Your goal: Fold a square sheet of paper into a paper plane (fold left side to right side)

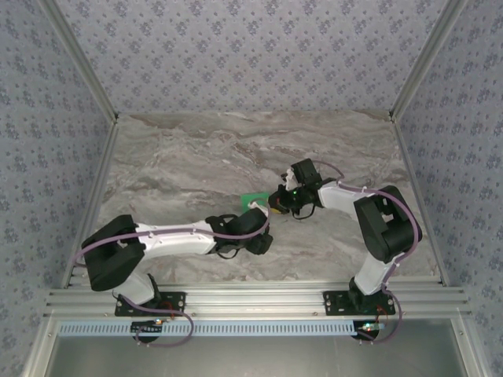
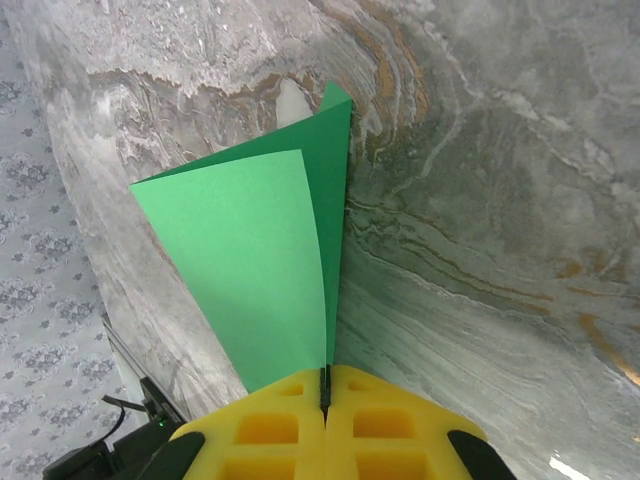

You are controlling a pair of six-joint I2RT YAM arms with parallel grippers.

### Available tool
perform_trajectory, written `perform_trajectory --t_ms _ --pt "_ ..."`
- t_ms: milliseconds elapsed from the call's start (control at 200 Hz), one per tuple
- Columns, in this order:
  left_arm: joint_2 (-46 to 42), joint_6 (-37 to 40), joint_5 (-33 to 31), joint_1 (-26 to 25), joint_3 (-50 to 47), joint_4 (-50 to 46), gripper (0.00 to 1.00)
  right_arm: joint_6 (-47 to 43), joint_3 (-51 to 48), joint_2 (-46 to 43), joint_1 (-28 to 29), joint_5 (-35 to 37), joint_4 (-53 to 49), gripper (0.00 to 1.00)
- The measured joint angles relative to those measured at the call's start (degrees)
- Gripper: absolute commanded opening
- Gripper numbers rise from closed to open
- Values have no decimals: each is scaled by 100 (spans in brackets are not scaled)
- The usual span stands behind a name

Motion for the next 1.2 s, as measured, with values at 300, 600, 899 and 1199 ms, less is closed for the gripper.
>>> perform_trajectory --t_ms 300,600,899,1199 --pt "590 42 -682 -197 494 -448 69 61 149 9 63 52 -125 0" --pt "1036 20 -1145 -363 831 -831 55 61 232 70 125 114 -282 0" --pt "1150 13 -1281 -385 929 -953 44 59 267 107 144 195 -365 0" --pt "1150 -39 -1340 -385 929 -955 28 35 339 118 155 243 -518 0"
